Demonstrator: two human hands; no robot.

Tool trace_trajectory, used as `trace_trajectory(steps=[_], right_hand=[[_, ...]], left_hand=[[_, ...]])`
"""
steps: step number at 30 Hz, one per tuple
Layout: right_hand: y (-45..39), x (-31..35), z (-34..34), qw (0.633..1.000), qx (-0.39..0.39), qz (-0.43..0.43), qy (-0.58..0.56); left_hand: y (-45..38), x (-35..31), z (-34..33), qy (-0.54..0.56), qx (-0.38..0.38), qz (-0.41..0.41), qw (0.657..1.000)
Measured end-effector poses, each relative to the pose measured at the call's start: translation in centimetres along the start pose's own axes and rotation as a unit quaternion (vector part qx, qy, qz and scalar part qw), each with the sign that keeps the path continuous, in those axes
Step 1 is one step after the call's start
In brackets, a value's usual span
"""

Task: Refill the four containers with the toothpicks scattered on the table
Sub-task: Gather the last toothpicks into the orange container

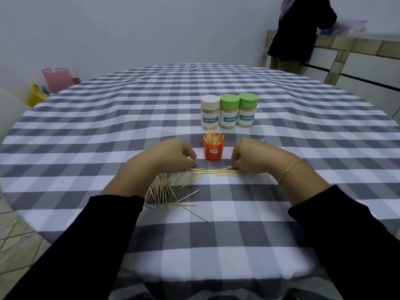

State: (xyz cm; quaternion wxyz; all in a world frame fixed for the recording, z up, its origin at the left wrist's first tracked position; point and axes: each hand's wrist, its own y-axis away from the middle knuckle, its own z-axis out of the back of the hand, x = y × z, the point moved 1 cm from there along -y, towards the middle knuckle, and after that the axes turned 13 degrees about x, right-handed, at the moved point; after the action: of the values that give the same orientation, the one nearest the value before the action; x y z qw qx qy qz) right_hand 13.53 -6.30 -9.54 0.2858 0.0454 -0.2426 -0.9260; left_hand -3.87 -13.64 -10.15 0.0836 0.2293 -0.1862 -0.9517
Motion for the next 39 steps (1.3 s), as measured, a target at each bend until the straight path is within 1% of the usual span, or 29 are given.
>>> trace_trajectory(steps=[3,5,7,9,13,17,27,31,34,37,39], right_hand=[[0.6,-0.5,0.1,0.999,0.037,0.015,-0.017],[1.3,-0.8,0.1,0.997,0.068,0.031,-0.023],[1.8,-0.9,0.0,0.996,0.079,0.033,-0.013],[1.8,-0.9,-0.2,0.998,0.061,0.033,-0.012],[1.5,-0.7,-0.6,0.998,0.027,0.036,-0.042],[0.9,-0.3,-0.9,0.998,-0.003,0.047,-0.048],[0.5,1.5,-1.7,0.987,-0.069,0.129,-0.060],[0.6,1.4,-1.7,0.982,-0.099,0.152,-0.062],[0.4,1.9,-1.8,0.978,-0.094,0.184,-0.022],[0.4,2.5,-2.2,0.980,-0.064,0.188,0.002],[0.3,2.9,-2.6,0.980,-0.057,0.190,0.018]], left_hand=[[0.3,0.2,0.1,-0.003,0.007,0.001,1.000],[0.4,0.1,0.0,-0.011,0.029,0.005,1.000],[0.4,-0.1,-0.1,-0.026,0.054,0.011,0.998],[0.4,-0.3,-0.5,-0.029,0.065,0.012,0.997],[0.0,-0.7,-1.0,-0.020,0.043,-0.009,0.999],[-0.4,-1.2,-1.4,0.007,0.036,-0.022,0.999],[-0.8,-0.8,-1.9,0.043,-0.016,-0.067,0.997],[-0.4,0.0,-1.5,0.045,-0.036,-0.057,0.997],[-0.3,0.4,-1.1,0.038,-0.043,-0.043,0.997],[-0.1,0.5,-0.6,0.038,-0.055,-0.037,0.997],[0.0,0.6,-0.5,0.028,-0.048,-0.028,0.998]])
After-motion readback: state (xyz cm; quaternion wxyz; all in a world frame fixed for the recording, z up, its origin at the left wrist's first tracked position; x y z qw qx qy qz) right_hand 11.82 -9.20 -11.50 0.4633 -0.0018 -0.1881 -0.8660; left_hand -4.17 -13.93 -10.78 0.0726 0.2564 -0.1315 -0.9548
